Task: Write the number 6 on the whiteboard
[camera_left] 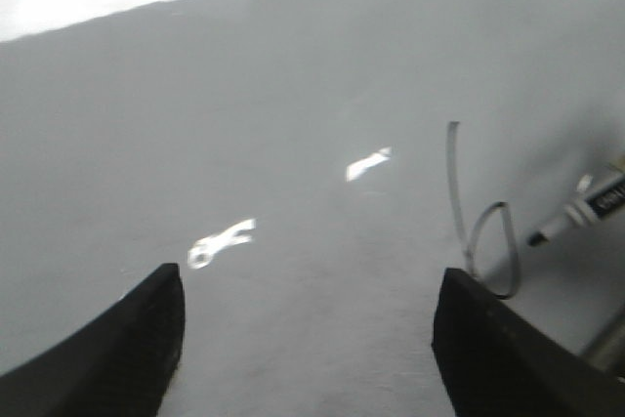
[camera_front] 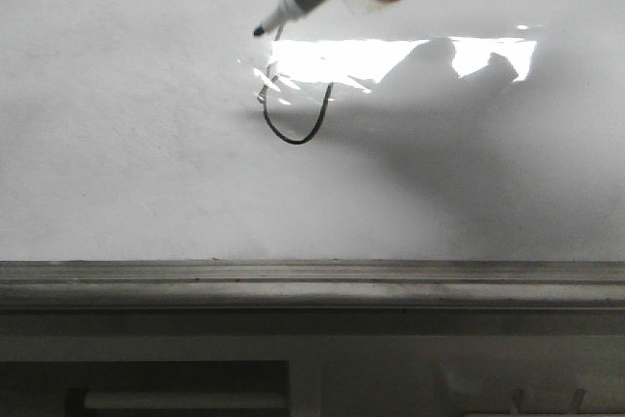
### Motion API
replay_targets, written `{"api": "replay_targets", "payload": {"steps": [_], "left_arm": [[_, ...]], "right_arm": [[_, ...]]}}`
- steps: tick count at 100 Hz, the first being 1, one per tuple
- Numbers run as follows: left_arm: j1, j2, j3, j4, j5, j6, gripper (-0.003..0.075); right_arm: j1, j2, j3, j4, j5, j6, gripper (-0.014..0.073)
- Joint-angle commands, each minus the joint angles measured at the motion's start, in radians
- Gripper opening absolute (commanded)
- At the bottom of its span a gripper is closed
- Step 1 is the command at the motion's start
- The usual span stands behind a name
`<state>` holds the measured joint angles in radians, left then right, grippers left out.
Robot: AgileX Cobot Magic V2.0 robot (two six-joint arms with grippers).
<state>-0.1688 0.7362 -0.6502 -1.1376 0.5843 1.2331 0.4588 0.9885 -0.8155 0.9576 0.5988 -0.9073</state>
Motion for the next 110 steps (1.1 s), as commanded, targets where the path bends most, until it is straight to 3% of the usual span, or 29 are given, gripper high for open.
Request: {"api": "replay_targets", "payload": {"steps": [1,30,51,86,110], "left_arm": [[-0.065,0.025,-0.031,-0.096,0.022,0.071,0.0491],[-0.357,0.186,-0.11,-0.086,-0.003,0.095,0.0407],[-0.507,0.309,-0.186,0.0,-0.058,0.095,0.0405],[-0.539,0.386,-0.197,0.031,-0.09,0.095,0.0403],[-0.539,0.403,-0.197,0.035,-0.092,0.095,0.032]], "right_arm": [[-0.002,-0.051,-0.027,0.031,-0.016,-0.009,-0.0046],[-0.002,0.0,-0.078,0.034,0.077,0.003,-0.0046],[-0.002,0.051,-0.111,0.033,0.155,0.003,-0.0046],[-0.002,0.051,-0.113,0.027,0.202,0.003,-0.0046],[-0.002,0.051,-0.113,0.03,0.223,0.003,-0.0046]]}}
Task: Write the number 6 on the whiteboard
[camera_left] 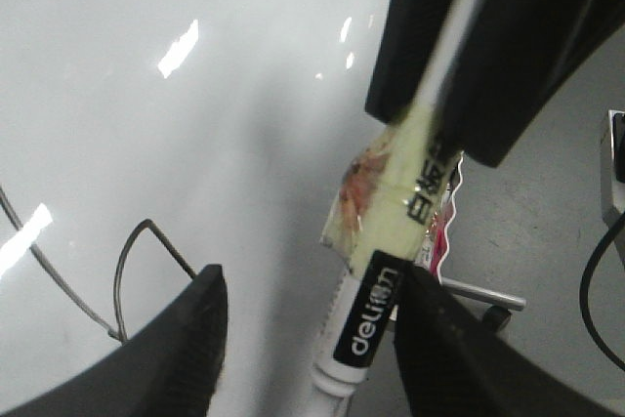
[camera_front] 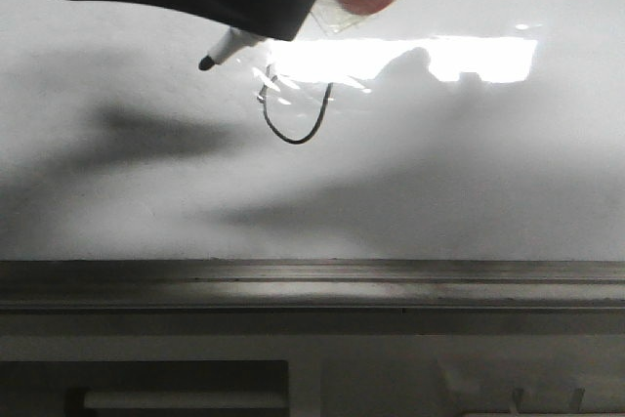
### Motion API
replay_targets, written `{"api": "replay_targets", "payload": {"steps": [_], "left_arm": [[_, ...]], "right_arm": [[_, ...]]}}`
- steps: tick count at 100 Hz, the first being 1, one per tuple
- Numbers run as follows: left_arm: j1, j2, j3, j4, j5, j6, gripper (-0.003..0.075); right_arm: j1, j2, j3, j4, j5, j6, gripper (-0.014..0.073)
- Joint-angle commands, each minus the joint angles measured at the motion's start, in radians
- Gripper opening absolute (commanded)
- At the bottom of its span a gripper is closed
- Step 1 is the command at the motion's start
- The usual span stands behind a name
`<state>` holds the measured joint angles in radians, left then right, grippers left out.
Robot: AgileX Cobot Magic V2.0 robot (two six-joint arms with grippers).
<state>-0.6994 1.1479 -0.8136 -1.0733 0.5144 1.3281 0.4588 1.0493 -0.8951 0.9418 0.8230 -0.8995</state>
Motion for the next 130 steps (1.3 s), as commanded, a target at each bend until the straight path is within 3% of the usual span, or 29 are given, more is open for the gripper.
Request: {"api": "replay_targets", "payload": {"steps": [1,15,25,51,61,78,85,99,110,121,130], "left_arm": [[-0.009,-0.009,-0.034,-0.028,-0.019,0.0,0.0318],[-0.009,-0.004,-0.034,-0.028,-0.008,0.014,0.0309],[-0.009,-0.004,-0.034,-0.028,-0.008,0.014,0.026],[-0.009,-0.004,-0.034,-0.028,-0.005,0.034,-0.0022],[-0.009,-0.004,-0.034,-0.028,-0.005,0.034,-0.002],[-0.009,-0.014,-0.034,-0.026,-0.012,0.03,-0.002],[-0.007,-0.024,-0.034,-0.024,-0.026,0.001,-0.002],[0.017,-0.082,0.012,-0.024,-0.118,-0.091,-0.002],[0.035,-0.156,0.083,-0.072,-0.276,-0.202,-0.002],[0.035,-0.222,0.161,-0.313,-0.453,-0.227,-0.002],[0.035,-0.232,0.197,-0.469,-0.514,-0.227,-0.002]], "right_arm": [[-0.002,-0.01,-0.033,0.047,-0.001,-0.005,-0.0046],[-0.002,-0.01,-0.033,0.052,0.001,-0.005,-0.0046],[-0.002,-0.01,-0.033,0.052,0.001,-0.005,-0.0046],[-0.002,-0.01,-0.033,0.052,-0.007,-0.005,-0.0041],[-0.002,-0.01,-0.033,0.052,-0.007,-0.005,0.0031],[-0.002,-0.012,-0.033,0.052,-0.045,-0.003,0.0369],[-0.007,-0.014,-0.033,0.052,-0.058,-0.003,0.044],[-0.07,-0.049,-0.033,0.035,-0.058,-0.003,0.0436],[-0.151,-0.095,-0.025,0.035,-0.062,0.0,0.0436],[-0.216,-0.132,-0.012,0.035,-0.068,0.017,0.0436],[-0.228,-0.144,-0.012,0.04,-0.068,0.025,0.0436]]}}
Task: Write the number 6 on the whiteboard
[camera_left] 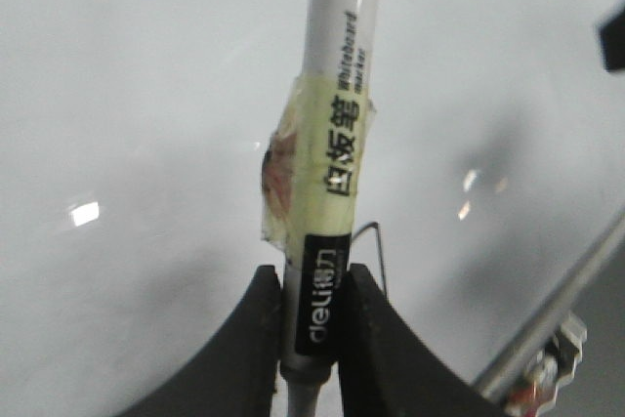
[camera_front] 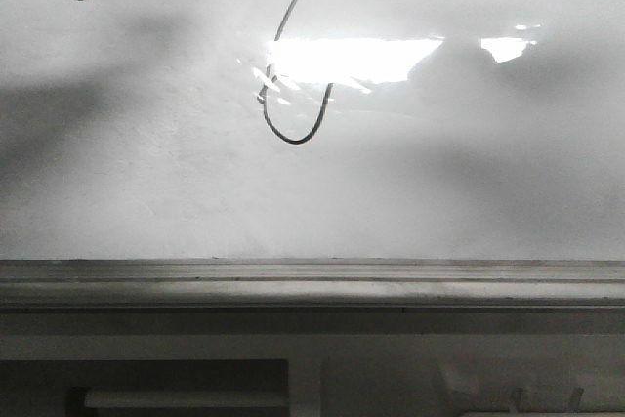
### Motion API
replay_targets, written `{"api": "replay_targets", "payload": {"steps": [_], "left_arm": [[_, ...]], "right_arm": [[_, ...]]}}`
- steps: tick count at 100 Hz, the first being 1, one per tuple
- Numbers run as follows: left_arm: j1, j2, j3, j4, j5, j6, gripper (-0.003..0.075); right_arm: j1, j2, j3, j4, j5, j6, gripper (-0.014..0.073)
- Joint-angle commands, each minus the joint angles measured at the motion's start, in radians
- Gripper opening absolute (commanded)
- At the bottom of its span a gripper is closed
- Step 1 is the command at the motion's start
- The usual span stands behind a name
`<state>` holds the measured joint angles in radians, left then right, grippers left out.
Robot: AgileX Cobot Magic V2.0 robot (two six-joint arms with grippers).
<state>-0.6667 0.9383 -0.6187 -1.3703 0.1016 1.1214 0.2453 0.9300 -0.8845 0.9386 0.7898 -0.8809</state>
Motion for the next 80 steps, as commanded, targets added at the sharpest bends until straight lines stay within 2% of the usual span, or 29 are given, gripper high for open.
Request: {"api": "replay_targets", "payload": {"steps": [1,27,40,80], "left_arm": [[0.002,-0.022,0.005,-0.177,-0.109,-0.021,-0.002],[0.002,0.097,0.011,-0.3,-0.166,-0.021,-0.002],[0.002,0.144,0.011,-0.3,-0.125,-0.021,-0.002],[0.004,0.157,0.011,-0.287,-0.124,-0.007,-0.0019]], "right_arm": [[-0.015,-0.025,-0.022,0.046,-0.035,0.007,0.0436],[-0.015,-0.022,-0.022,0.059,-0.035,0.007,0.0436],[-0.015,-0.022,-0.022,0.059,-0.029,0.007,0.0436],[-0.015,-0.022,-0.022,0.052,-0.029,0.007,0.0436]]}}
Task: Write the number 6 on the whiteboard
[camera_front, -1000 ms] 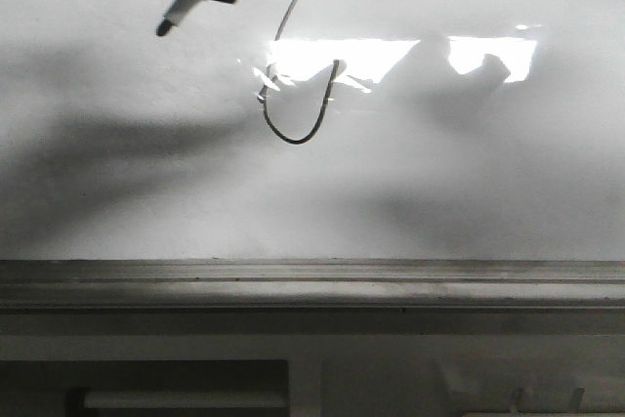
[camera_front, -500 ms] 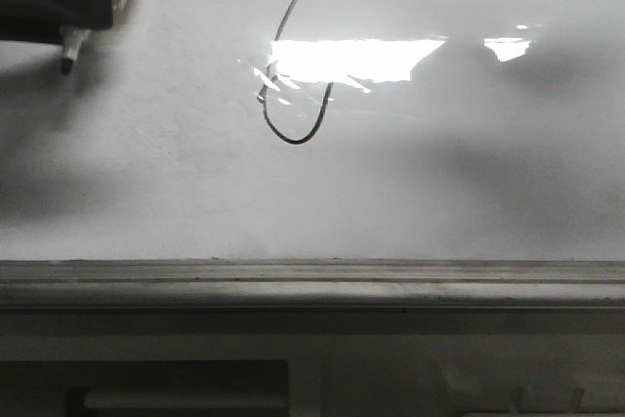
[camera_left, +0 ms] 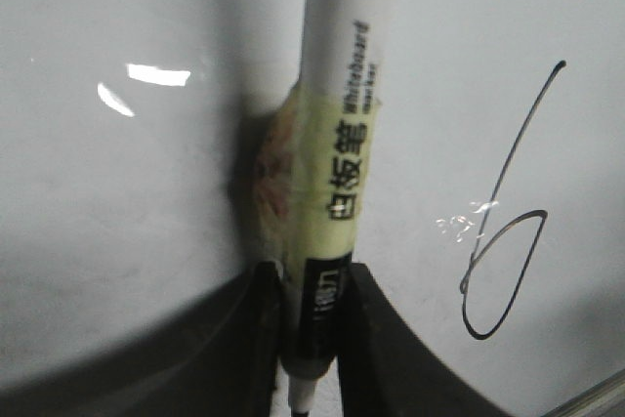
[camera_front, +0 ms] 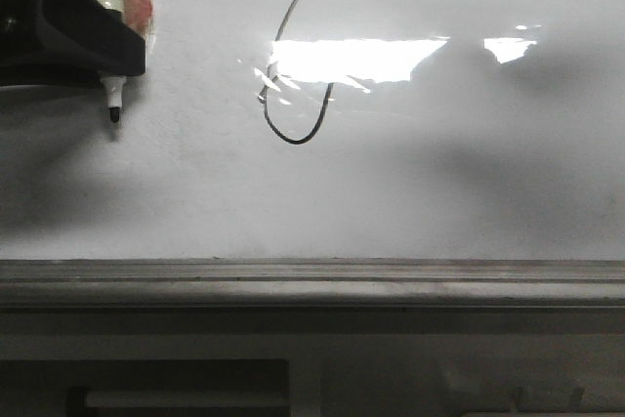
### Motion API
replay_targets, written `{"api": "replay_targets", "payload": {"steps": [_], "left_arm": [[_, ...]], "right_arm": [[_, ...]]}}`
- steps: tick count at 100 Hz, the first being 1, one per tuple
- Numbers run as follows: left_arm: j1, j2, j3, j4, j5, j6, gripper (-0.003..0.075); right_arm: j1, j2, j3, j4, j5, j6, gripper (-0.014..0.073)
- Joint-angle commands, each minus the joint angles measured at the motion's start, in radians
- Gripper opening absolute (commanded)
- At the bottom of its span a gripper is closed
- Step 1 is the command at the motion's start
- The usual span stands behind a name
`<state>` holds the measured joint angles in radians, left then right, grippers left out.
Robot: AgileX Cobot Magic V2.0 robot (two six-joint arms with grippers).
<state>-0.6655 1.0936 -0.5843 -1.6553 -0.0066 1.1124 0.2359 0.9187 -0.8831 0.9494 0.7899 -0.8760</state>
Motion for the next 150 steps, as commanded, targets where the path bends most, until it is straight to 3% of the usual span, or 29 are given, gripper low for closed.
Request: {"api": "replay_targets", "payload": {"steps": [1,15,25,39,60,71,93,104,117,127,150], "left_arm": [[0.003,0.001,-0.024,0.003,-0.016,0.002,-0.0019],[0.003,0.0,-0.024,0.028,-0.02,0.003,-0.0009],[0.003,-0.006,-0.024,0.039,-0.024,0.003,0.0053],[0.003,-0.037,-0.024,0.039,-0.065,0.003,0.0197],[0.003,-0.109,-0.024,0.068,-0.121,0.003,0.0481],[0.003,-0.146,-0.024,0.11,-0.122,0.003,0.0529],[0.003,-0.274,-0.024,0.319,-0.067,0.005,0.0506],[0.003,-0.363,-0.017,0.435,-0.038,0.005,0.0428],[0.003,-0.464,0.017,0.497,-0.01,0.005,0.0206],[0.003,-0.55,0.077,0.503,-0.008,0.005,-0.0018],[0.003,-0.767,0.224,0.512,-0.008,0.005,-0.002]], "right_arm": [[-0.005,-0.011,-0.023,0.041,-0.029,0.002,0.0436],[-0.005,-0.011,-0.023,0.037,-0.029,0.002,0.0436],[-0.005,-0.011,-0.023,0.035,-0.029,0.002,0.0436],[-0.005,-0.011,-0.023,0.035,-0.029,0.002,0.0436],[-0.005,-0.011,-0.015,0.035,-0.025,0.002,0.0436],[-0.005,-0.011,-0.015,0.033,-0.027,0.002,0.0436],[-0.005,-0.027,-0.013,0.018,-0.055,0.002,0.0403],[-0.005,-0.08,0.014,0.018,-0.102,0.002,0.0213],[-0.005,-0.192,0.114,0.018,-0.184,-0.028,-0.0071],[-0.005,-0.314,0.214,0.018,-0.277,-0.065,-0.0064],[-0.005,-0.605,0.46,0.018,-0.477,-0.092,-0.0065]]}}
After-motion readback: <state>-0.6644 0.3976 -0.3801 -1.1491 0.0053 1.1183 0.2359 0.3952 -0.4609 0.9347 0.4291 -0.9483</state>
